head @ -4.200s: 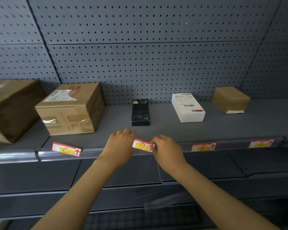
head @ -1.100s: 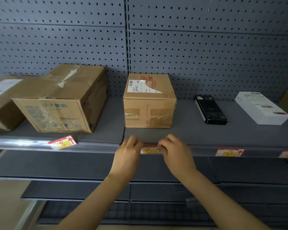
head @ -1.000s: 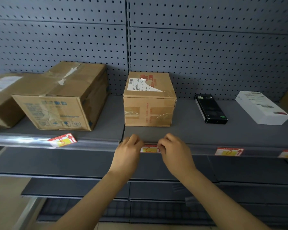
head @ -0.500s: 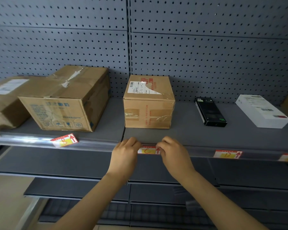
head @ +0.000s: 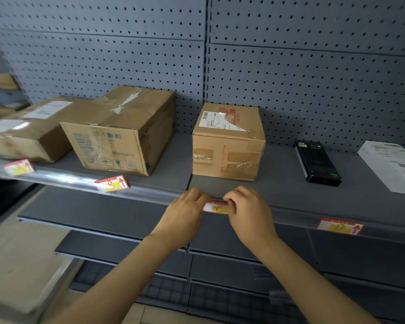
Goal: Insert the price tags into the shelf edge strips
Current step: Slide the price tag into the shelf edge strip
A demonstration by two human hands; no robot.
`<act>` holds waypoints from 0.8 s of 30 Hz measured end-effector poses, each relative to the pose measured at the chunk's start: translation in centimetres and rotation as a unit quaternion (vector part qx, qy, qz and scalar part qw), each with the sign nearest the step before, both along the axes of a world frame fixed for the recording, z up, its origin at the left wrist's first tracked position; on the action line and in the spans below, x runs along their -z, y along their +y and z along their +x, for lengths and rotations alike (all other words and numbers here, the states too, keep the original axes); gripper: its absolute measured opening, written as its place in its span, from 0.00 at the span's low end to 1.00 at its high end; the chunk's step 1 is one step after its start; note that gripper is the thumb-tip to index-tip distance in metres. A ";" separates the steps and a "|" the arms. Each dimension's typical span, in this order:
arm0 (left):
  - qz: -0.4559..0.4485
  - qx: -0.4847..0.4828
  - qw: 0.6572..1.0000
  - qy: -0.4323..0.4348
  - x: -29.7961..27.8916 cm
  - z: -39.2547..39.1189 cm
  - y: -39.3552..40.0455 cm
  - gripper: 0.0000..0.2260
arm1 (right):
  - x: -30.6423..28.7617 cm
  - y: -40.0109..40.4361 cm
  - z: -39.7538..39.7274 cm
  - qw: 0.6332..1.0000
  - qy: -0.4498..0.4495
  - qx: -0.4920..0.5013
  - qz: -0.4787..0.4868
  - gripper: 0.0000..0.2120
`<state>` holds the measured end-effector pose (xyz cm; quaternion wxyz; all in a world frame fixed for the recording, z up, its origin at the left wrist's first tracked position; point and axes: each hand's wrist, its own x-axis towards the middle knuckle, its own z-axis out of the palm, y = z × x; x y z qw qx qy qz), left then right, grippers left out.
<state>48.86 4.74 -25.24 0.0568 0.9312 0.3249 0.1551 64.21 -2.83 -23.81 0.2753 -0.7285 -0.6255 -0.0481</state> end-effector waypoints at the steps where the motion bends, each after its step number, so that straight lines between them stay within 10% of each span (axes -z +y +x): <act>1: -0.001 0.002 1.000 0.006 -0.1 -0.4 -0.1 0.19 | 0.0 0.4 -0.7 1.000 -0.003 -0.010 0.007 0.05; 13: 0.025 -0.154 0.985 0.077 -0.8 -15.1 6.5 0.12 | 0.4 8.3 -13.4 0.991 0.008 -0.135 -0.003 0.08; 24: 0.036 -0.133 0.988 0.075 -0.9 -23.1 15.6 0.10 | 0.6 16.1 -22.7 0.998 0.046 -0.039 0.016 0.12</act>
